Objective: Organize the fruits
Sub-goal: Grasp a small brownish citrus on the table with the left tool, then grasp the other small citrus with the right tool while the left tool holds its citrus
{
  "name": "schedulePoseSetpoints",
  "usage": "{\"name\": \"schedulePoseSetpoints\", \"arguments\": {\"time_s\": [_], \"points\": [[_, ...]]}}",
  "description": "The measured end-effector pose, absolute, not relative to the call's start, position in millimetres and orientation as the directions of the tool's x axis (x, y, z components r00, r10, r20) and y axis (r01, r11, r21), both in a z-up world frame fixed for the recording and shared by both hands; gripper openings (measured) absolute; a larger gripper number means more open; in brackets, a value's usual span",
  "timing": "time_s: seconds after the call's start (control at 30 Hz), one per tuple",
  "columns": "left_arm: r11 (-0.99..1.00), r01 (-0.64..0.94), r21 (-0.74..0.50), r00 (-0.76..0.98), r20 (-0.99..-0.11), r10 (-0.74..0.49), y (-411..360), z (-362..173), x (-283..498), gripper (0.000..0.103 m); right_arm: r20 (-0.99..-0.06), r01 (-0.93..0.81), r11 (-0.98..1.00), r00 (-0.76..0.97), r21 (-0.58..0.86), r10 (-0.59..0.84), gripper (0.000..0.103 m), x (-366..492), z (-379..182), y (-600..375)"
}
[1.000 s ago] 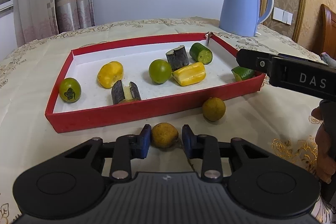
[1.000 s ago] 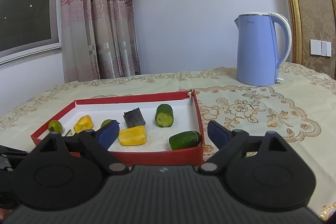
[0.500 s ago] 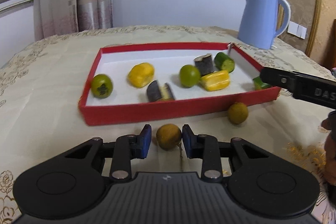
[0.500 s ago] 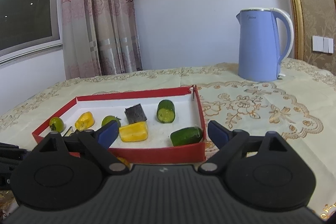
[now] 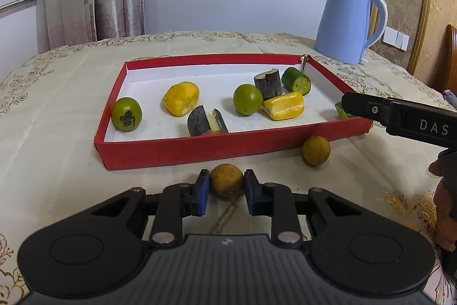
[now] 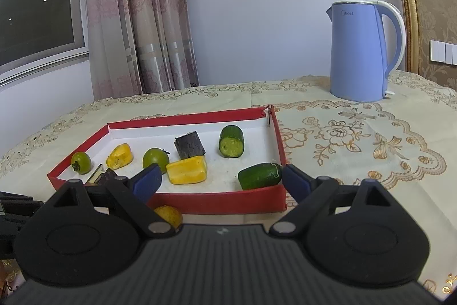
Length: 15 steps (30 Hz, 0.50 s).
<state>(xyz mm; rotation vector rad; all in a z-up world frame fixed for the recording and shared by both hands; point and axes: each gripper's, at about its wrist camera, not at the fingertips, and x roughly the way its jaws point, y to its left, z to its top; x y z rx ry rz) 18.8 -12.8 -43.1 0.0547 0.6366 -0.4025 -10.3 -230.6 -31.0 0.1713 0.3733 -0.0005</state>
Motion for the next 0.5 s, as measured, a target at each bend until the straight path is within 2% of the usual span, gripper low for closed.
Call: {"name": "schedulePoseSetpoints", "arguments": {"time_s": [0.27, 0.5], "points": [[0.933, 0.353, -0.078, 0.747, -0.577, -0.331, -7, -41, 17, 0.024, -0.364, 0.026, 0.986, 0.931, 0.163, 0.036, 0.090, -10, -31, -229], [0.944, 0.315, -0.096, 0.751, -0.583, -0.310, 12, -43, 19, 0.024, -0.393, -0.056, 0.993, 0.915, 0.103, 0.092, 0.085, -19, -33, -207]]}}
